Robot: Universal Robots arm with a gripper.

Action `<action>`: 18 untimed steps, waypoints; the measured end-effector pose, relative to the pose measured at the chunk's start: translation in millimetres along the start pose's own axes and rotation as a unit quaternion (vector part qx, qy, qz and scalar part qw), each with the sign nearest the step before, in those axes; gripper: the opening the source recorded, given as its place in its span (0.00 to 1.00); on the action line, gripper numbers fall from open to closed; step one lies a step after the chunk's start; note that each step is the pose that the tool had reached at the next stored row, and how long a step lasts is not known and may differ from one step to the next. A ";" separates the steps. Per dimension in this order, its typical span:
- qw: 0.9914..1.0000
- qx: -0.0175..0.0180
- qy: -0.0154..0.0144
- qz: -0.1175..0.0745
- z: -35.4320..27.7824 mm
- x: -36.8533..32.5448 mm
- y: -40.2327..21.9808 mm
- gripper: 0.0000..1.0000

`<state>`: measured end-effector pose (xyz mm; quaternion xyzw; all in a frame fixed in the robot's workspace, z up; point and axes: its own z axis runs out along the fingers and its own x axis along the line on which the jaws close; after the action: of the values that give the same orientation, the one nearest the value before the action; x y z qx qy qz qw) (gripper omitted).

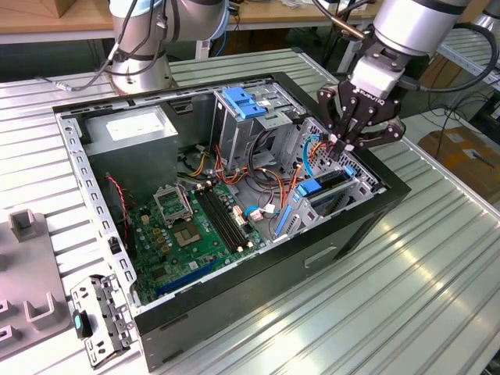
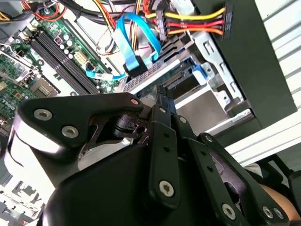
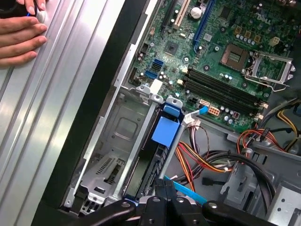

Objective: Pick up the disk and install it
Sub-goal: 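Insert the first disk wire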

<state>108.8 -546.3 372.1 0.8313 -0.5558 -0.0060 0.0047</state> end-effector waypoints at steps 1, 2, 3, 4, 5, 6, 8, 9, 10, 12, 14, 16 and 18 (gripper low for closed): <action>1.000 0.000 0.000 -0.001 0.0 -0.5 -1.5 0.11; 1.000 0.000 0.000 -0.002 0.0 -1.1 -3.2 0.11; 1.000 0.000 0.000 -0.003 0.0 -1.5 -4.7 0.11; 1.000 0.000 0.000 -0.004 0.0 -1.9 -6.5 0.11; 1.000 0.000 0.000 -0.006 0.0 -2.3 -8.2 0.11; 1.000 0.000 0.000 -0.007 0.0 -3.0 -10.9 0.11; 1.000 0.000 0.000 -0.010 -0.1 -3.6 -14.7 0.11; 1.000 0.000 0.000 -0.011 -0.1 -4.1 -16.2 0.11; 1.000 0.000 0.000 -0.013 -0.1 -4.6 -17.6 0.11; 1.000 0.000 0.000 -0.021 -0.1 -4.6 -20.8 0.11; 0.999 0.000 0.001 -0.042 -0.1 -4.7 -21.0 0.11; 0.998 0.000 0.001 -0.060 -0.2 -4.5 -21.8 0.11; 0.998 0.000 0.001 -0.068 -0.2 -4.0 -23.1 0.11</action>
<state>128.6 -533.7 372.0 0.8672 -0.4979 -0.0058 0.0050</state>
